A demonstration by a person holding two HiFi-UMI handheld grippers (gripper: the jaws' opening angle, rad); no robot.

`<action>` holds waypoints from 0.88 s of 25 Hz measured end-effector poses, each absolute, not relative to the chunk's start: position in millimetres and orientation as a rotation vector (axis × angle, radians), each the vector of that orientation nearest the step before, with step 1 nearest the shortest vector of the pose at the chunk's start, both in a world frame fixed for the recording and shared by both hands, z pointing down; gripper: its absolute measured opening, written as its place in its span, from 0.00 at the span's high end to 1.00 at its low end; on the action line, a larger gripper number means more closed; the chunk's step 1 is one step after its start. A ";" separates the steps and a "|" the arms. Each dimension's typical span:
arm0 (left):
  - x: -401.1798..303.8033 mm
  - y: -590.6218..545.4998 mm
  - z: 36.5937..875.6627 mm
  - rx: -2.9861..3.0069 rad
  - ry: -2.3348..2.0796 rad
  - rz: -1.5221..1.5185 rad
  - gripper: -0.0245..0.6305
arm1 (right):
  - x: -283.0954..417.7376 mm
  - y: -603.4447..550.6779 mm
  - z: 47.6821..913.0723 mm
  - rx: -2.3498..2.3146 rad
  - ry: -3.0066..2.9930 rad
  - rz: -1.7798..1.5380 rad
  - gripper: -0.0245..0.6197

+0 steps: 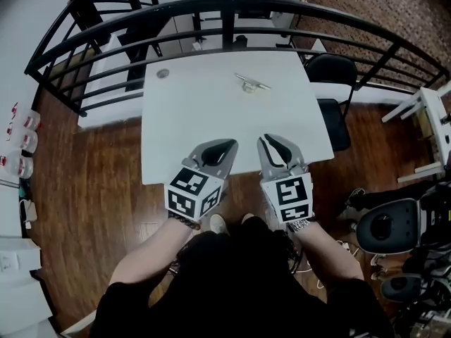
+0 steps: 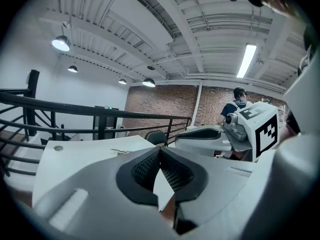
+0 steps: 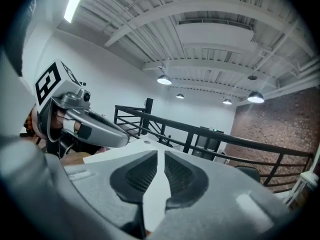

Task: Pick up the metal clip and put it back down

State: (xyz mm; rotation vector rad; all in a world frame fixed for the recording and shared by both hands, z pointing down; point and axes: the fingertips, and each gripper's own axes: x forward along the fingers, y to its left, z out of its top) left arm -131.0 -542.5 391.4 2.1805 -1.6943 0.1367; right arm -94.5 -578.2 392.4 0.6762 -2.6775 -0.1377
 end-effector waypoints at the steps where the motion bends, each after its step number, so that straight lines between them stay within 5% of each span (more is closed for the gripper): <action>1: -135.1 -546.6 394.3 2.179 -1.688 0.138 0.94 | -99.3 -583.5 396.8 0.677 -2.664 -0.143 0.92; 22: -243.2 -741.3 477.1 1.957 -1.630 0.233 0.94 | -228.4 -796.6 523.1 0.498 -2.411 -0.328 0.85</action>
